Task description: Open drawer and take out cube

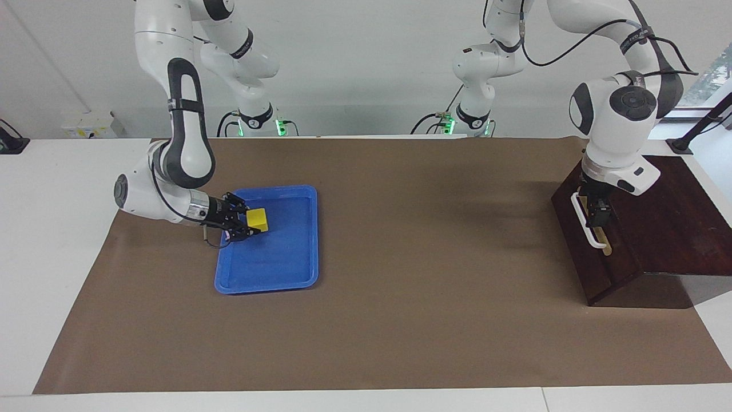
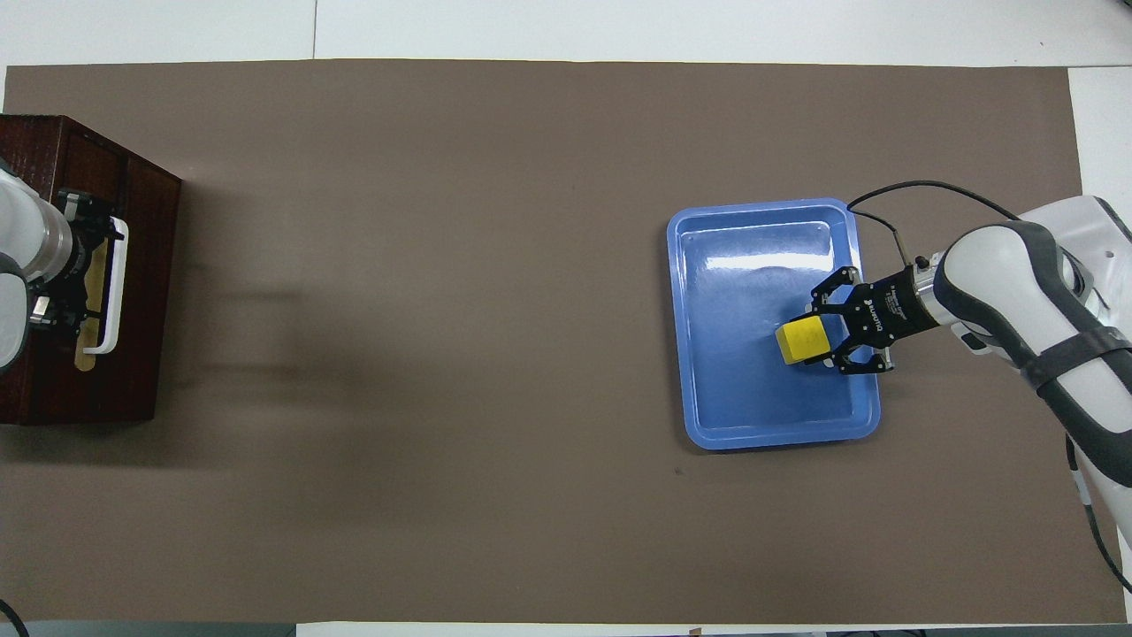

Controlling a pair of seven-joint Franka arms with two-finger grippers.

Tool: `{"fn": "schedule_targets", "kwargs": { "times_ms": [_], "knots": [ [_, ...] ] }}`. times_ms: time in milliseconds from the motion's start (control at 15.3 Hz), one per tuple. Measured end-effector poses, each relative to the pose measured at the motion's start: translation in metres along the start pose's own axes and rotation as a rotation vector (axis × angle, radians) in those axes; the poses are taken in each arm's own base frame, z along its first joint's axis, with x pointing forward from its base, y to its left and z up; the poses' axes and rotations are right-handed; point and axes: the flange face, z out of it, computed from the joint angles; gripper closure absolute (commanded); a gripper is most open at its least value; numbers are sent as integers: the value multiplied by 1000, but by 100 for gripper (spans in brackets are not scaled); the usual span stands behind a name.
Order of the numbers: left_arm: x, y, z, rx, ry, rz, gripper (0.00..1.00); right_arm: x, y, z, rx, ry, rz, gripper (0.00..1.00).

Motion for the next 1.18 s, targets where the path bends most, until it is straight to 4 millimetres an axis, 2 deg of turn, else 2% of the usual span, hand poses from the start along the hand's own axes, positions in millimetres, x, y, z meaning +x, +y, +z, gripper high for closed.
{"fn": "schedule_targets", "kwargs": {
  "times_ms": [262, 458, 524, 589, 786, 982, 1179],
  "knots": [
    [-35, 19, -60, -66, -97, 65, 0, -6, -9, 20, 25, 3, 2, 100],
    [-41, 22, -94, -90, -154, 234, 0, -5, -9, 21, 27, 0, 6, 100],
    [-43, 21, -102, -92, -162, 300, 0, -5, -9, 21, 27, -1, 7, 47],
    [-46, 21, -108, -94, -171, 366, 0, -5, -9, 21, 27, -1, 8, 0],
    [-49, 19, -122, -106, -206, 540, 0, -4, -8, 21, 27, -2, 9, 0],
    [-43, 13, -129, -107, -223, 760, 0, -5, -8, 20, 26, -2, 8, 0],
    [-37, 8, -127, -103, -237, 996, 0, -17, -10, 6, 22, 6, -30, 0]
  ]
}}
